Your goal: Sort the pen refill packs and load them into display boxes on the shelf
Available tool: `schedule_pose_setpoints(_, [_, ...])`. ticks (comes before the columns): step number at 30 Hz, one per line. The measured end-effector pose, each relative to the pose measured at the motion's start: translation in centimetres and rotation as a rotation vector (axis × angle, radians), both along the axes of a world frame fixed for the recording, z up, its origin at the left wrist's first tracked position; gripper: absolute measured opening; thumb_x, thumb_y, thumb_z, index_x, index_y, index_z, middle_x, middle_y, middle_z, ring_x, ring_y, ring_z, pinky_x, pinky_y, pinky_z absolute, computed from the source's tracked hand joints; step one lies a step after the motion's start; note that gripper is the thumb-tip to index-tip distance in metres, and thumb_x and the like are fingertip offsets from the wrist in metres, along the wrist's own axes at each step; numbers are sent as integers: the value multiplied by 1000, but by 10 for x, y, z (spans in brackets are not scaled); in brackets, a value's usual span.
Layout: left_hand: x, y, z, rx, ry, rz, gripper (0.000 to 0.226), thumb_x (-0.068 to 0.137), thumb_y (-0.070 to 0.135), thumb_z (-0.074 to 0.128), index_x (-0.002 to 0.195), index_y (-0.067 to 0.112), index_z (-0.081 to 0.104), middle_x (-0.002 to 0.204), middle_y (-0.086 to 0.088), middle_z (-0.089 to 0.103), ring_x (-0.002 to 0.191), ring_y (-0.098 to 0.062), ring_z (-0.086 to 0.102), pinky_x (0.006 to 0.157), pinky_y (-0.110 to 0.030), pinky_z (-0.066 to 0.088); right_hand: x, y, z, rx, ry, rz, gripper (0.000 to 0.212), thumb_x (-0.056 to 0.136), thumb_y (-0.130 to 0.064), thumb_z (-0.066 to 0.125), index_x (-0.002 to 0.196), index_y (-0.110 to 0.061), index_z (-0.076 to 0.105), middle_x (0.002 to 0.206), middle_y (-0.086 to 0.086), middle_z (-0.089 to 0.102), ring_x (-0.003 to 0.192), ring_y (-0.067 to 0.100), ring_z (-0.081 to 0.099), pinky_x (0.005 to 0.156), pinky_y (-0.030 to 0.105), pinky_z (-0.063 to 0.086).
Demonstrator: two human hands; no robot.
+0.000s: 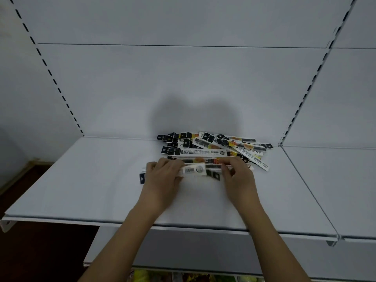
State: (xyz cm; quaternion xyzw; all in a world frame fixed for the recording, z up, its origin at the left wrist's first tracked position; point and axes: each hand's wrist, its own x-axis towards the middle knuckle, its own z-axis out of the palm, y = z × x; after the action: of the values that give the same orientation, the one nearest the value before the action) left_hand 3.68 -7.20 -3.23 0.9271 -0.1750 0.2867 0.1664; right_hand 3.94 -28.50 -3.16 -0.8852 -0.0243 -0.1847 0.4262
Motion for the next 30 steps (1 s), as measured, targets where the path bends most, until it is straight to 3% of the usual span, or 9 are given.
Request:
schedule_pose_setpoints(4, [1,0,4,-123,-41,149,41,79,4,76,108,20,51,83,-1,66,67,-27,59,72,-34,31,1,-1,-10,-98,17,76,29,97,-14,57,125,-18,66,124,-9,61,107,10,58,88,10,39])
schedule_pose_setpoints(7, [2,0,4,-138,107,95,41,86,40,69,119,20,55,100,3,63,87,-22,58,75,-33,31,4,2,-16,-222,-35,89,26,93,-13,63,119,-15,70,113,-3,62,95,16,61,82,24,47])
schedule_pose_setpoints(9, [1,0,3,-41,125,56,54,80,57,65,121,22,60,104,6,62,91,-19,58,75,-31,32,2,2,-15,-216,-72,80,19,92,-12,65,110,-12,72,97,-4,58,82,14,56,70,20,42])
schedule_pose_setpoints(12, [4,0,-1,72,-13,-12,47,75,40,80,115,21,68,96,-1,62,82,-23,60,66,-30,35,-2,0,-12,-213,-204,110,12,86,1,67,92,-7,73,89,-2,56,76,15,54,63,19,38])
schedule_pose_setpoints(16, [4,0,-3,91,-144,-43,26,76,28,71,101,20,75,100,-6,63,94,-23,46,68,-37,44,-10,1,-8,-97,-285,240,44,77,17,62,106,-13,77,96,-2,62,87,8,57,72,21,49])
schedule_pose_setpoints(19, [2,-1,-4,132,-164,17,19,82,20,54,94,19,68,97,-1,67,95,-25,56,82,-39,36,-12,3,-5,-72,-219,197,40,81,8,69,110,-18,73,102,-8,62,95,7,55,81,19,48])
schedule_pose_setpoints(21, [3,-2,-5,93,-126,30,28,74,0,63,96,17,63,88,1,69,82,-24,64,88,-37,31,-11,1,-6,-87,-140,106,36,85,-1,69,115,-21,66,109,-8,61,101,6,50,86,9,39])
schedule_pose_setpoints(25, [0,-3,0,-2,-34,152,46,63,-13,65,102,11,61,82,-3,64,70,-27,59,73,-37,40,-9,0,-15,-296,-160,-17,29,82,1,68,106,-16,70,102,0,65,96,23,56,81,40,50])
schedule_pose_setpoints(30, [3,0,4,-37,6,176,33,76,32,80,92,12,59,76,1,62,63,-21,55,61,-32,38,-8,0,-14,-399,-211,116,22,84,-6,70,101,-17,77,100,-2,67,91,22,53,74,39,49])
